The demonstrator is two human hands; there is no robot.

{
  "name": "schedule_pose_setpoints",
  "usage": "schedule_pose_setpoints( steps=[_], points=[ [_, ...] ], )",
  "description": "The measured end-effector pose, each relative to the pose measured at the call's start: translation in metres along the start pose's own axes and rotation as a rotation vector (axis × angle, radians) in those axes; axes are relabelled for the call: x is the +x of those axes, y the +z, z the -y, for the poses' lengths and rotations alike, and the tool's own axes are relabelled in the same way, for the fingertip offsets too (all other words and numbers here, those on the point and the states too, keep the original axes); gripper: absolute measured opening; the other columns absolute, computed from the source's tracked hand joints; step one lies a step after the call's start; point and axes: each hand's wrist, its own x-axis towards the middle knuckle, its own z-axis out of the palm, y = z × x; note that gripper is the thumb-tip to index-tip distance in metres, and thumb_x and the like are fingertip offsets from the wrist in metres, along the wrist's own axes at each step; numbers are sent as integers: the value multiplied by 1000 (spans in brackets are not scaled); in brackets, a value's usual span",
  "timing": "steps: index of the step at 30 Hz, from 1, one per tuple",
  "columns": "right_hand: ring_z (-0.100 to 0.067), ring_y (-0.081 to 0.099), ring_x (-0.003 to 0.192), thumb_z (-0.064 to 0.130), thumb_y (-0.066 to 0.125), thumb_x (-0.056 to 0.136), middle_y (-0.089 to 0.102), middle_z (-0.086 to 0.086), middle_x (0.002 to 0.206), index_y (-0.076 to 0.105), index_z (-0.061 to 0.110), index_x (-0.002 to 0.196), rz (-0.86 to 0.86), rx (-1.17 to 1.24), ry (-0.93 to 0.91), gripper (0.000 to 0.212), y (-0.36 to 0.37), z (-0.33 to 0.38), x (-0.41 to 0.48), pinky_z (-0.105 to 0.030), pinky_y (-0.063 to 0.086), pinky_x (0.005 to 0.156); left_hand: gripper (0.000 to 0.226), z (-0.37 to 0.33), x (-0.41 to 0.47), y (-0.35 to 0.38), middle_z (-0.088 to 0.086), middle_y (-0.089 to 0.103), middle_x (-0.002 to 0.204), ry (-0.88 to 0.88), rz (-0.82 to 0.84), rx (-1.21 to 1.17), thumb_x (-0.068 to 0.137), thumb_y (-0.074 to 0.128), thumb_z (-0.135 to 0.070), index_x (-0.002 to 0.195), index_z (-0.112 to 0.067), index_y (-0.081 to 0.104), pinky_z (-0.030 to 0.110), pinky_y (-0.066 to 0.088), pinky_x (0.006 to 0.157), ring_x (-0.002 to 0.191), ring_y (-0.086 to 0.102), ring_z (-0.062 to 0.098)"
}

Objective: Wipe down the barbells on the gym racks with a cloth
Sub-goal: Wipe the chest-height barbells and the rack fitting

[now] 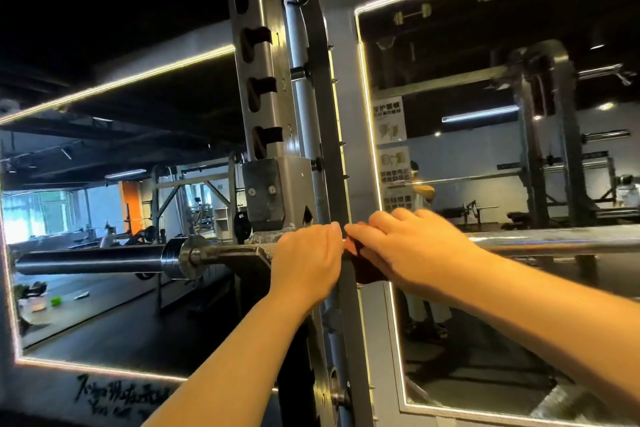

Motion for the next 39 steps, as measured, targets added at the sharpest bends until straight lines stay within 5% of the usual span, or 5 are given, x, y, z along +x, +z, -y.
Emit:
schedule_pose_setpoints(
  steps=[6,14,20,30,39],
  points=[
    [-30,62,105,39,61,99,59,-6,100,53,12,124,217,259,591,38,-16,-6,33,-44,49,88,24,-6,-2,-8,1,64,103,51,32,189,107,36,-36,113,-19,51,30,48,78,84,57,15],
    [-40,55,122,39,40,107,52,-19,136,29,11,151,37,-201,306,53,1,20,-16,-53,46,103,19,-8,-3,-5,0,59,91,64,20,272,106,36,-29,104,-19,52,31,47,72,75,51,16],
    [-22,62,93,53,31,106,63,-5,99,60,18,111,151,27,194,46,-17,-10,22,-43,56,89,18,-5,0,-4,1,61,98,82,18,293,105,37,-32,108,-20,50,30,38,69,76,47,16],
    [-41,62,109,31,84,72,66,-17,120,63,8,133,-242,-232,165,69,34,20,-26,-55,55,89,28,-2,4,5,-2,48,53,155,-78,208,78,71,-17,66,-21,46,30,25,45,44,31,15],
    [-21,62,86,60,31,105,63,-6,97,54,21,117,239,187,148,47,-19,-7,34,-37,49,81,18,-3,4,2,0,65,88,88,-40,289,103,42,-29,100,-18,56,33,48,65,74,63,20]
  ],
)
